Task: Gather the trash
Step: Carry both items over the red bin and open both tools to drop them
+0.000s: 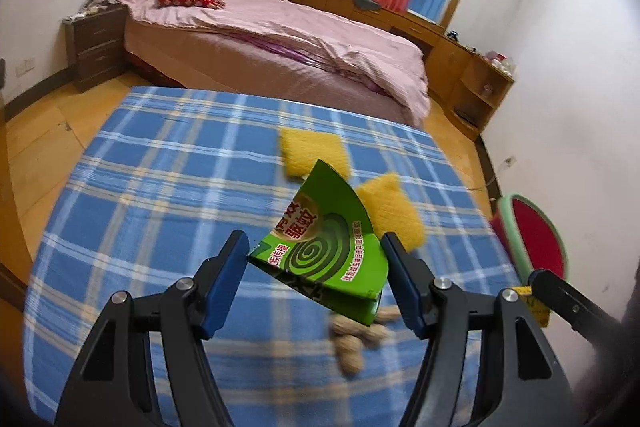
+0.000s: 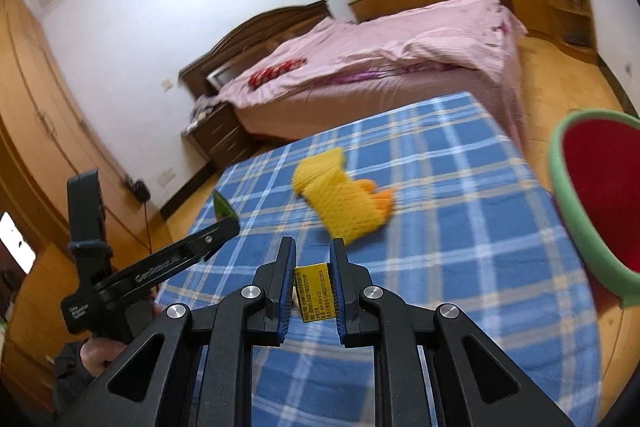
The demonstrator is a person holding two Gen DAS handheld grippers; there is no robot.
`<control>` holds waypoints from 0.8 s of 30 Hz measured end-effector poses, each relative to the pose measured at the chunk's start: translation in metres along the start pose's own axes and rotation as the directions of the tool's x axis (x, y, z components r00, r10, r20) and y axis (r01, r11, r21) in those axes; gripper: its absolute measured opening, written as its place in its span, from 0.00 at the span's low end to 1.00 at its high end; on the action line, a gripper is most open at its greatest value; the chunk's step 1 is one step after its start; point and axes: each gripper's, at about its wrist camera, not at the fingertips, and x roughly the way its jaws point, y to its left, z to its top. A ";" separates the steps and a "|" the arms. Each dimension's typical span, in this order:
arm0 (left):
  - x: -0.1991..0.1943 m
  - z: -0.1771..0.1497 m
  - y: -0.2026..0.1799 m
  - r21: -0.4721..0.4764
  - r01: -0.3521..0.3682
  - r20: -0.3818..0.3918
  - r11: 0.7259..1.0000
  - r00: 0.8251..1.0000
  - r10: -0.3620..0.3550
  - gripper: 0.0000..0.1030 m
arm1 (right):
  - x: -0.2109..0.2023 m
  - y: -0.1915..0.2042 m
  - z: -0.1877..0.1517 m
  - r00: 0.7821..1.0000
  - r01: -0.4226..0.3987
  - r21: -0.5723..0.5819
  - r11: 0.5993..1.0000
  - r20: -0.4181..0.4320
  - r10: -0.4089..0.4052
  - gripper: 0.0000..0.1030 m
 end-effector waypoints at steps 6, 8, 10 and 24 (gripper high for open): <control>-0.009 -0.006 -0.039 0.069 0.042 -0.005 0.997 0.999 -0.041 0.66 | -0.029 -0.031 0.000 0.997 0.056 0.067 0.996 0.040 -0.059 0.17; -0.013 -0.007 -0.053 0.094 0.054 -0.004 0.994 0.999 -0.054 0.66 | -0.038 -0.039 0.002 0.995 0.073 0.076 0.994 0.055 -0.078 0.17; -0.015 -0.008 -0.064 0.115 0.059 -0.005 0.992 0.998 -0.059 0.66 | -0.048 -0.047 0.006 0.992 0.095 0.081 0.992 0.075 -0.101 0.17; -0.009 -0.005 -0.132 0.164 0.174 -0.053 0.971 0.984 -0.167 0.66 | -0.102 -0.113 0.026 0.963 0.166 0.176 0.970 0.180 -0.198 0.17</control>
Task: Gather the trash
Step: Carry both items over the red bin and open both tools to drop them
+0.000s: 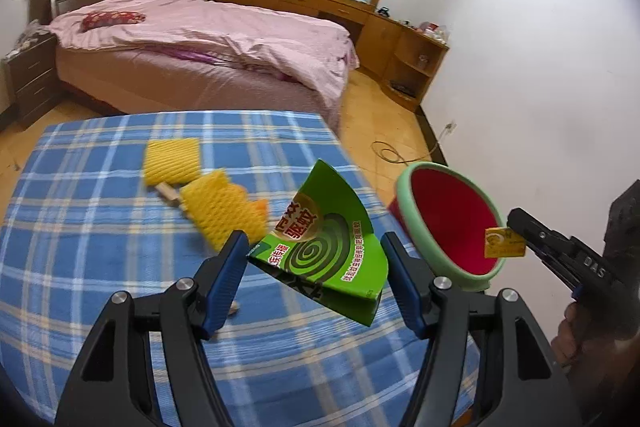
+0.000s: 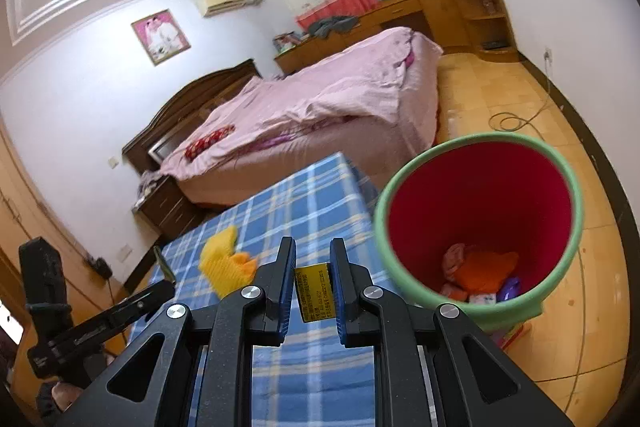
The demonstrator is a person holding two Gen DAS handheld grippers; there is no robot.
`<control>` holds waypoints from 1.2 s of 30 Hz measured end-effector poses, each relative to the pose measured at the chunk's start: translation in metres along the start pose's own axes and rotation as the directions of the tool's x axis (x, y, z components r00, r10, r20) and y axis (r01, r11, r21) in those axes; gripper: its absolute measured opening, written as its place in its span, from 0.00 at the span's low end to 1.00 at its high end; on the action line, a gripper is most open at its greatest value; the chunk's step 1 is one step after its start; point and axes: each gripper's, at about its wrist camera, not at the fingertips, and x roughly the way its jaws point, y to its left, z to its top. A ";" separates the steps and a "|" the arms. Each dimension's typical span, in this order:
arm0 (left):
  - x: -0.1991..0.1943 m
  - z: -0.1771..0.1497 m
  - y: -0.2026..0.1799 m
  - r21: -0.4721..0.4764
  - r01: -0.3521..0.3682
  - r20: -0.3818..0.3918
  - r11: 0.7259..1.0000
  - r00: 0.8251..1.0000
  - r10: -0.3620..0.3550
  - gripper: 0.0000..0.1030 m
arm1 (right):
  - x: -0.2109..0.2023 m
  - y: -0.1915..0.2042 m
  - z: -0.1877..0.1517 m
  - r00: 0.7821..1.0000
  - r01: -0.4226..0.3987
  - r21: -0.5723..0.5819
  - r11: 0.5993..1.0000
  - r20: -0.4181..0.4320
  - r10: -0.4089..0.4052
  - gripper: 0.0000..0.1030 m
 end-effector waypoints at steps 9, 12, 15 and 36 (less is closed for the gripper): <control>0.036 0.008 -0.053 0.080 0.071 -0.053 0.994 0.996 -0.067 0.66 | -0.003 -0.036 0.022 0.992 0.125 -0.066 0.990 0.030 -0.123 0.17; 0.054 0.012 -0.075 0.124 0.089 -0.075 0.988 0.994 -0.080 0.66 | -0.002 -0.054 0.025 0.988 0.151 -0.055 0.987 0.032 -0.149 0.17; 0.075 0.012 -0.099 0.160 0.097 -0.116 0.982 0.990 -0.079 0.66 | 0.001 -0.072 0.025 0.985 0.172 -0.028 0.985 0.022 -0.171 0.17; 0.153 -0.015 -0.179 0.357 0.163 -0.230 0.920 0.970 -0.083 0.66 | 0.022 -0.148 0.019 0.975 0.219 0.127 0.967 -0.055 -0.214 0.24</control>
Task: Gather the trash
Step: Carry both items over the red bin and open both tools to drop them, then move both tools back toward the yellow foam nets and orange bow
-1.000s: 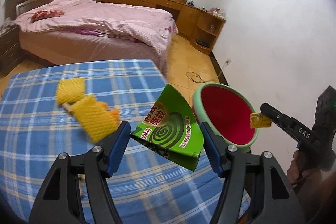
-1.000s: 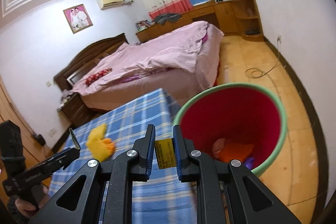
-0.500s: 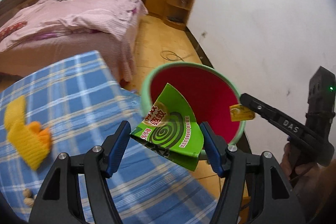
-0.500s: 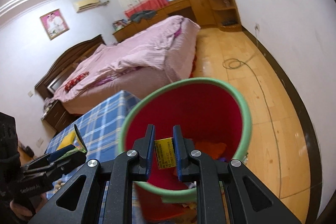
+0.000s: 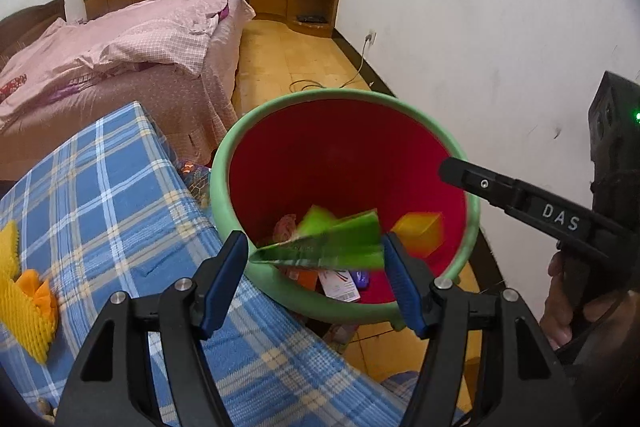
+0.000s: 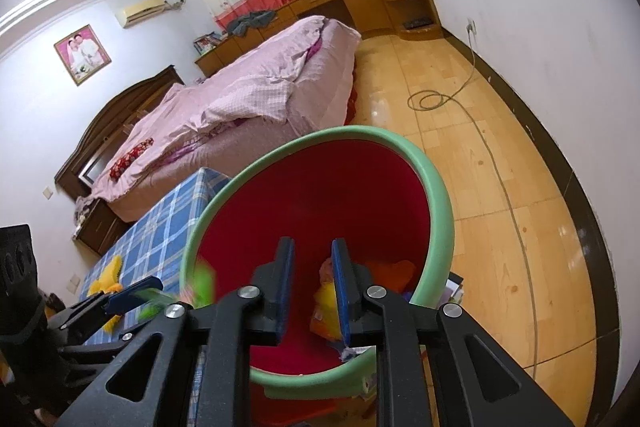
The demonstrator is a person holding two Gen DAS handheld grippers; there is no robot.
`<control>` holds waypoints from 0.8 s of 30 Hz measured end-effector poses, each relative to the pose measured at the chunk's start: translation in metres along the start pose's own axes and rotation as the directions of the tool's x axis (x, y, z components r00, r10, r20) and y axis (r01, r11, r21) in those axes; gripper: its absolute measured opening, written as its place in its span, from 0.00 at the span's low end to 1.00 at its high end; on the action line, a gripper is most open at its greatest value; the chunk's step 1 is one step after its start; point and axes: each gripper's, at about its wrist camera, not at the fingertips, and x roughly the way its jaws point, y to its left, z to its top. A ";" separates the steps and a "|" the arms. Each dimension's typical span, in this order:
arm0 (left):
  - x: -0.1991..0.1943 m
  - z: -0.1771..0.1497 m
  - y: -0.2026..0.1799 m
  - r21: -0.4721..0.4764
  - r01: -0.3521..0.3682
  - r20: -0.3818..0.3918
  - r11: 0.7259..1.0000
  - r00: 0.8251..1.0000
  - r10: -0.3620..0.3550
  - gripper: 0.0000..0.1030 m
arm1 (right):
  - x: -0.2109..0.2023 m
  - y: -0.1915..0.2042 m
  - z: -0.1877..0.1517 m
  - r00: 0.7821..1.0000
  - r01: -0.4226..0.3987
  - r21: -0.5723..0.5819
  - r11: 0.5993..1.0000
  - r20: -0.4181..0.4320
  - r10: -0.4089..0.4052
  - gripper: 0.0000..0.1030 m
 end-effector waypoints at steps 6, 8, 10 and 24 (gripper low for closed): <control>-0.002 -0.002 0.008 -0.032 0.004 0.005 0.999 1.000 -0.004 0.66 | 0.000 -0.003 -0.004 1.000 -0.016 0.028 0.999 -0.016 0.017 0.27; -0.006 -0.002 0.013 -0.046 0.000 0.010 0.999 1.000 0.000 0.66 | -0.003 -0.003 -0.005 1.000 -0.020 0.031 0.999 -0.011 0.021 0.27; -0.009 -0.003 0.018 -0.059 0.005 0.015 0.998 1.000 -0.004 0.66 | -0.007 -0.001 -0.007 1.000 -0.019 0.033 0.999 -0.007 0.019 0.28; -0.054 -0.024 0.069 -0.186 -0.067 0.042 0.980 0.996 0.076 0.66 | -0.016 0.031 -0.028 0.998 -0.063 0.017 0.998 -0.015 0.063 0.37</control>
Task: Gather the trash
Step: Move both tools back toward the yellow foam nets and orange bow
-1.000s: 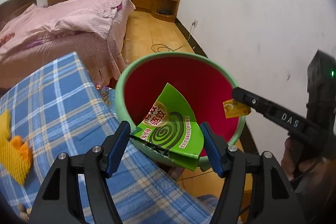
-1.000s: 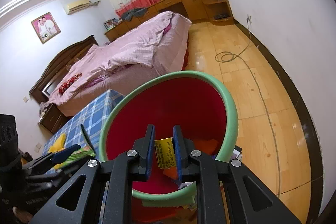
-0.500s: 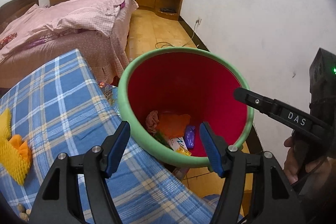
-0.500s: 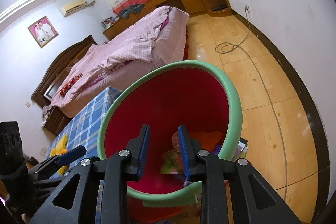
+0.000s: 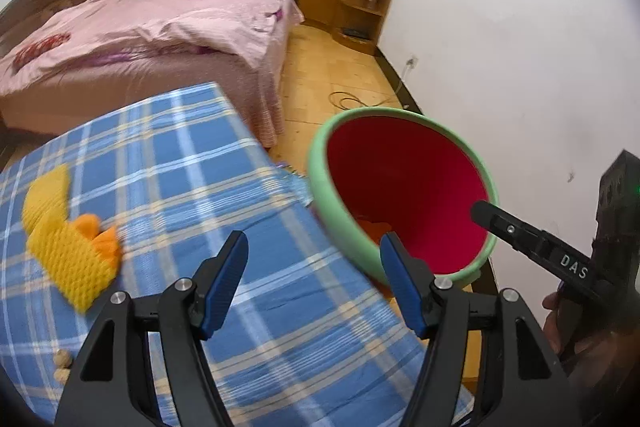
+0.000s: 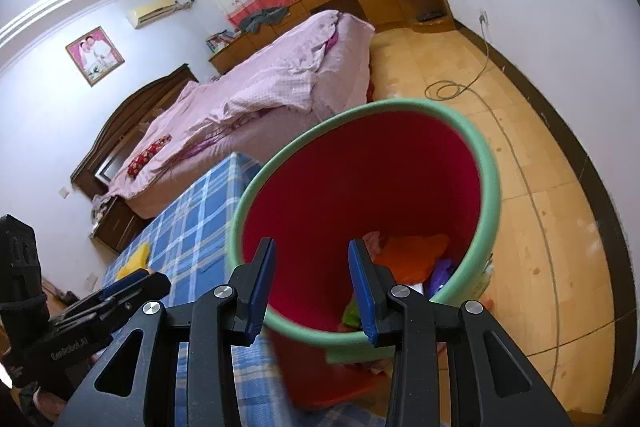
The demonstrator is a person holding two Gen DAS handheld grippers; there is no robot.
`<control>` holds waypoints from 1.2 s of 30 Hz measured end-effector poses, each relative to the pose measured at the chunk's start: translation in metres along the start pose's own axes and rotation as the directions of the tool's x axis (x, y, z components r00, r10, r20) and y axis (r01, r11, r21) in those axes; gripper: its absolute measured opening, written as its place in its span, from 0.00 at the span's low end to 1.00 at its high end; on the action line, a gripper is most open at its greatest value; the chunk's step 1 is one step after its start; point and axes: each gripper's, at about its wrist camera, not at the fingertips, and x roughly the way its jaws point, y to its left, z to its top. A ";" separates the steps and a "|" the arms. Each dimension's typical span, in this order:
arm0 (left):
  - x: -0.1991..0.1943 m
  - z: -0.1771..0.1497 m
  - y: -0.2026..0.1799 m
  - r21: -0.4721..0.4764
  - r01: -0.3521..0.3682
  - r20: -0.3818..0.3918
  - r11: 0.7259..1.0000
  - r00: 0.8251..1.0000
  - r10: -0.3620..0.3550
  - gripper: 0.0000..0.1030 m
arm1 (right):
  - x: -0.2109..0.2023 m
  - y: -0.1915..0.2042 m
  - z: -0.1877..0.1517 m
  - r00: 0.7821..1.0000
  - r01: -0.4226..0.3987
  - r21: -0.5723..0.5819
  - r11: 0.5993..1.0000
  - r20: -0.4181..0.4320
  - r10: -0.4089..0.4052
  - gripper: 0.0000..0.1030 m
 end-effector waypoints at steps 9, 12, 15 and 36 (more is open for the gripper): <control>-0.021 -0.012 0.051 -0.094 -0.098 0.013 0.991 0.995 0.100 0.66 | 0.003 0.023 -0.011 1.000 -0.018 -0.010 1.000 -0.022 0.018 0.37; -0.029 -0.016 0.071 -0.133 -0.126 0.024 0.983 0.991 0.131 0.66 | 0.003 0.033 -0.015 0.999 -0.027 -0.016 1.000 -0.026 0.027 0.39; -0.034 -0.019 0.093 -0.174 -0.158 0.027 0.972 0.986 0.165 0.66 | 0.008 0.044 -0.018 0.999 -0.034 -0.029 0.999 -0.039 0.032 0.42; -0.020 -0.020 0.188 -0.276 -0.256 0.021 0.927 0.962 0.272 0.66 | 0.061 0.100 -0.045 0.987 -0.052 -0.094 0.994 -0.155 0.037 0.45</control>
